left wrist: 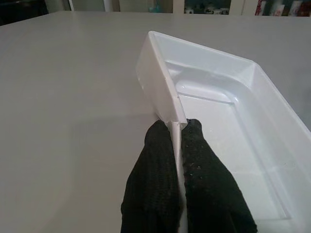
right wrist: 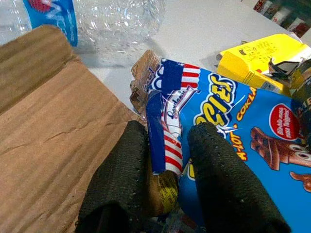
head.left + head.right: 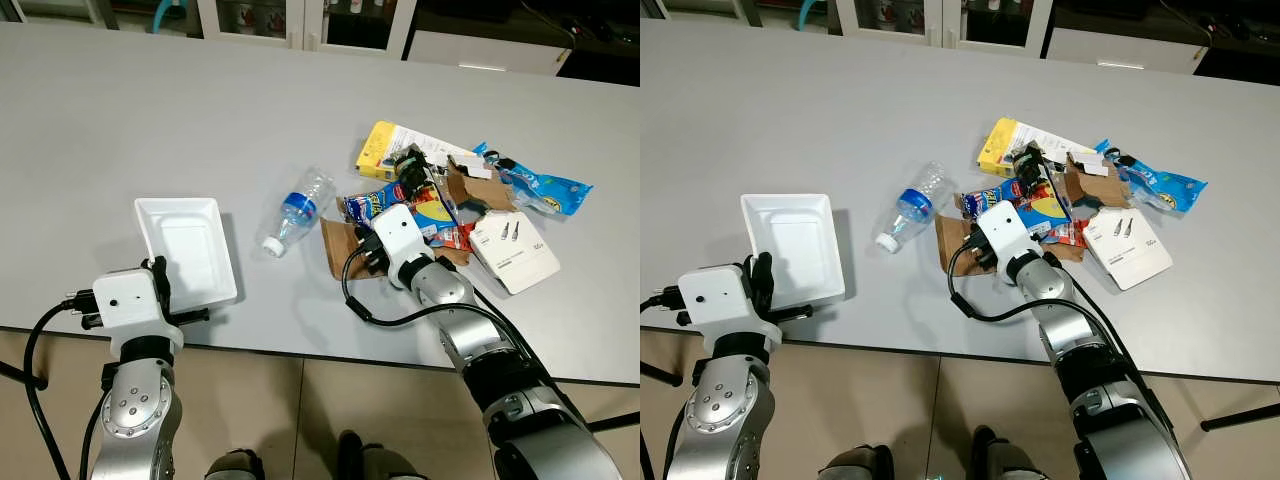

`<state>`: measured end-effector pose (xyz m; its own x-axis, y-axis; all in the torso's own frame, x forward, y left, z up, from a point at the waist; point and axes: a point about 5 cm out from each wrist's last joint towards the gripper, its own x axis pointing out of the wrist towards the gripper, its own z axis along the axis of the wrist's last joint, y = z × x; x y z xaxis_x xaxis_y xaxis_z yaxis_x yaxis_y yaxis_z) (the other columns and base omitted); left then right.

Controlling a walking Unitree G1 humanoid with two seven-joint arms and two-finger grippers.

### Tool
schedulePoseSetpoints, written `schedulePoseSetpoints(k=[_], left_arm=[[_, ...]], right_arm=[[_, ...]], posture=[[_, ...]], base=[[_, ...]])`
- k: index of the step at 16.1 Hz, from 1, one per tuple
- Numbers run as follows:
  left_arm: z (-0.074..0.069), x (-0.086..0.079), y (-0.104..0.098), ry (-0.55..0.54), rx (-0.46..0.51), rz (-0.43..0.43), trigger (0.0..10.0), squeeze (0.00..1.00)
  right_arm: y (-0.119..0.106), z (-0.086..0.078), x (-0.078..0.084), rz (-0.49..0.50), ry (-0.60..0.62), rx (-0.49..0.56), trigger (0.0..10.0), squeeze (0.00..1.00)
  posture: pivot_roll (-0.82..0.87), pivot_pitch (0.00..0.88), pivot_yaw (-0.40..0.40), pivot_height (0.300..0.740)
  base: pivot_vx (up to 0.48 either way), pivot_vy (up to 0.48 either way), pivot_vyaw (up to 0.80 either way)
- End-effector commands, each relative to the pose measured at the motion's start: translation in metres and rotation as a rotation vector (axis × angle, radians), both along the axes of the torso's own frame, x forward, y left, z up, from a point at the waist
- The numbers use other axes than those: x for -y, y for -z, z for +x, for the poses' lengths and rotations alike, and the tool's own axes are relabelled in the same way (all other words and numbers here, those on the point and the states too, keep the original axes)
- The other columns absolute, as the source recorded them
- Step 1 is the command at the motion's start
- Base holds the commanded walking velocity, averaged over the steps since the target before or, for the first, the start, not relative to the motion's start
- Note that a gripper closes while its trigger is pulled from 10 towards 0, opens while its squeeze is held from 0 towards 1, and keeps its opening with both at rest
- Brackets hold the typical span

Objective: Picking trash to rubbish bin

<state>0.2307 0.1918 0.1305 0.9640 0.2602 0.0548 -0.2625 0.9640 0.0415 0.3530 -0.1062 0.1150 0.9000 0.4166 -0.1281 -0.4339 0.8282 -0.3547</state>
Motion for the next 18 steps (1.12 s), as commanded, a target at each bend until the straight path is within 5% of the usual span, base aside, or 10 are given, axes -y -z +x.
schedulePoseSetpoints(k=[1, 6, 13, 18], left_arm=[[-0.001, 0.0, 0.006, 0.006, -0.029, -0.007, 10.0, 0.0], [-0.001, 0.0, 0.006, 0.011, -0.029, -0.005, 10.0, 0.0], [0.004, 0.005, -0.001, 0.028, 0.015, 0.027, 10.0, 0.0], [0.007, 0.008, -0.003, 0.044, 0.029, 0.012, 10.0, 0.0]], right_arm=[[-0.001, 0.002, 0.005, 0.004, 0.019, 0.004, 0.0, 0.0], [-0.01, 0.004, 0.011, 0.045, 0.089, 0.069, 0.0, 0.0], [-0.073, 0.015, 0.021, 0.216, 0.171, 0.364, 0.0, 0.0], [-0.102, 0.02, 0.023, 0.307, 0.206, 0.43, 0.0, 0.0]], posture=[[0.02, 0.168, -0.041, 0.74], [0.02, 0.171, -0.035, 0.74], [0.01, 0.169, -0.038, 0.74], [0.01, 0.165, -0.039, 0.74]], base=[[0.0, 0.0, 0.0], [0.0, 0.0, 0.0], [0.0, 0.0, 0.0], [0.0, 0.0, 0.0]])
